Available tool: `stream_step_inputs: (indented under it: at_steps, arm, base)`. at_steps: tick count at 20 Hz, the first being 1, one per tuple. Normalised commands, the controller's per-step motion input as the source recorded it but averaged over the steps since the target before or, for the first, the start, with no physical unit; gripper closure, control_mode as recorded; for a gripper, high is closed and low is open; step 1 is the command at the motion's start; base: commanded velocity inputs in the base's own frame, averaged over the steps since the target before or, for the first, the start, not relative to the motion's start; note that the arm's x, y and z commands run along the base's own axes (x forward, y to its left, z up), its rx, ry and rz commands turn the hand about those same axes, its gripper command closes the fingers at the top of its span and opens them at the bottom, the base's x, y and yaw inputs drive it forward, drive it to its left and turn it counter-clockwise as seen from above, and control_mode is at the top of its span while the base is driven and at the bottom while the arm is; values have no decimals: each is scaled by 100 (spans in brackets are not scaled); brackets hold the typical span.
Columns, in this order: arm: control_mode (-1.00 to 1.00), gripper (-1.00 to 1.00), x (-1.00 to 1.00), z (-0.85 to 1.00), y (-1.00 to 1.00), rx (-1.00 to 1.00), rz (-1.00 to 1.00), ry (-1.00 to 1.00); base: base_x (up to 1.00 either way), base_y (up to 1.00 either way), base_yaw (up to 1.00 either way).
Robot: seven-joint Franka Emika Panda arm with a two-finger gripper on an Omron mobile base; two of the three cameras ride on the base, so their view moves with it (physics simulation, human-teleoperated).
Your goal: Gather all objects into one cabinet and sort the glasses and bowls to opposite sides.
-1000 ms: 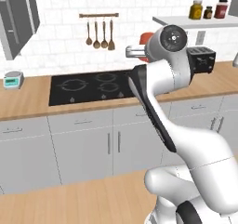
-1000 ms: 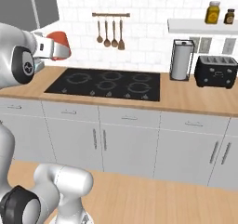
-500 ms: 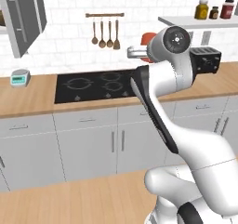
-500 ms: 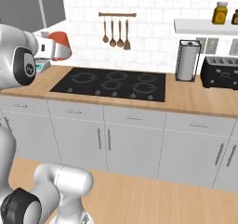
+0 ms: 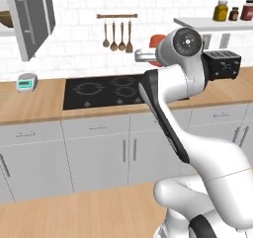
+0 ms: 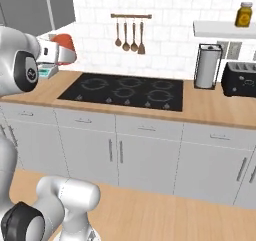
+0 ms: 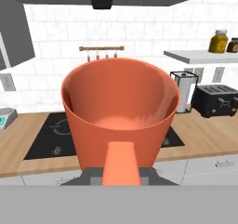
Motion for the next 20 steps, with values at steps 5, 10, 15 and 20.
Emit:
stream_step_inputs:
  at_steps: [5,10,15,20]
  arm:
    - [100,100,0,0,0,0,0,0]
    - [100,100,0,0,0,0,0,0]
    - [100,100,0,0,0,0,0,0]
    - [100,100,0,0,0,0,0,0]
  base:
    - [-7,99,47]
    - [-13,100,46]
    - [0,97,37]
    - [0,100,38]
